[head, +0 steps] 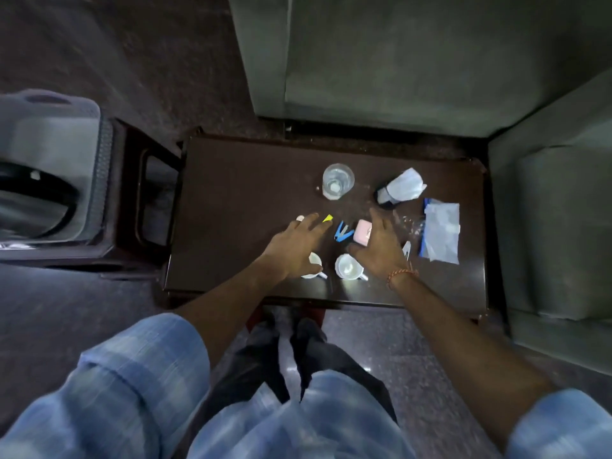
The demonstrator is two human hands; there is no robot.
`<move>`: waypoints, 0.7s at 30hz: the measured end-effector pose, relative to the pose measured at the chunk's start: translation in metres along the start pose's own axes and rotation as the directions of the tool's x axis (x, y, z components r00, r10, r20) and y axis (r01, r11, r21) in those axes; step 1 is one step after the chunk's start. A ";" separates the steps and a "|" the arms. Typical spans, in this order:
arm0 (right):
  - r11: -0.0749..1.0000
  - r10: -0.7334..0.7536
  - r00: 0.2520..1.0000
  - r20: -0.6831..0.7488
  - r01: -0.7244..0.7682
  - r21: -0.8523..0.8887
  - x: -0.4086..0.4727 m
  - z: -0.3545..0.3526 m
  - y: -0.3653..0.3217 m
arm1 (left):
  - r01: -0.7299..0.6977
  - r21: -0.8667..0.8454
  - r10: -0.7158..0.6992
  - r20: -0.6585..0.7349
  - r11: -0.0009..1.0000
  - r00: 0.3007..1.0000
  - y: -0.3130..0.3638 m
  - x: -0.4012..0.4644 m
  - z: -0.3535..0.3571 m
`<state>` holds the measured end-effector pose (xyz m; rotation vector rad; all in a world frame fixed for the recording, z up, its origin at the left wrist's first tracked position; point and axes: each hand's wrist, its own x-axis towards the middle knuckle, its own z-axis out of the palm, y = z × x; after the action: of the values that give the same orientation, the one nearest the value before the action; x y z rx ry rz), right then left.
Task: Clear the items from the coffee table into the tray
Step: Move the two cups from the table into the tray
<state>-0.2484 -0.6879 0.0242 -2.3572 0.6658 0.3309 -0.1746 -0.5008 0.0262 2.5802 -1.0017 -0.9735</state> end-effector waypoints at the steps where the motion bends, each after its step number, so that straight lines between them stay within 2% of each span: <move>1: 1.000 0.016 0.999 0.027 -0.016 -0.010 0.002 0.009 0.007 | 0.007 -0.006 -0.007 0.013 1.000 1.000 -0.003 0.003 0.010; 5: 0.993 0.079 0.988 0.130 -0.067 -0.093 0.009 0.045 0.033 | 0.024 -0.029 -0.023 0.040 0.999 0.999 -0.009 0.016 0.051; 11: 0.986 0.145 0.978 0.149 -0.130 -0.101 0.018 0.080 0.065 | 0.043 -0.025 -0.041 0.104 0.999 0.994 -0.012 0.036 0.108; 14: 0.985 0.153 0.978 0.142 -0.138 -0.108 0.022 0.091 0.076 | 0.073 0.036 -0.076 0.100 0.997 0.992 -0.008 0.044 0.124; 17: 0.977 0.172 0.965 0.196 -0.142 -0.160 0.027 0.100 0.083 | 0.113 0.101 -0.121 0.072 0.988 0.990 -0.010 0.051 0.132; 21: 0.978 0.161 0.956 0.246 -0.122 -0.166 0.032 0.107 0.086 | 0.152 0.073 -0.155 0.046 0.986 0.987 -0.015 0.058 0.135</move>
<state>-0.2746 -0.6855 -0.1140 -2.3527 0.7058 0.7631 -0.2216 -0.5222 -0.1121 2.7371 -0.8739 -1.0656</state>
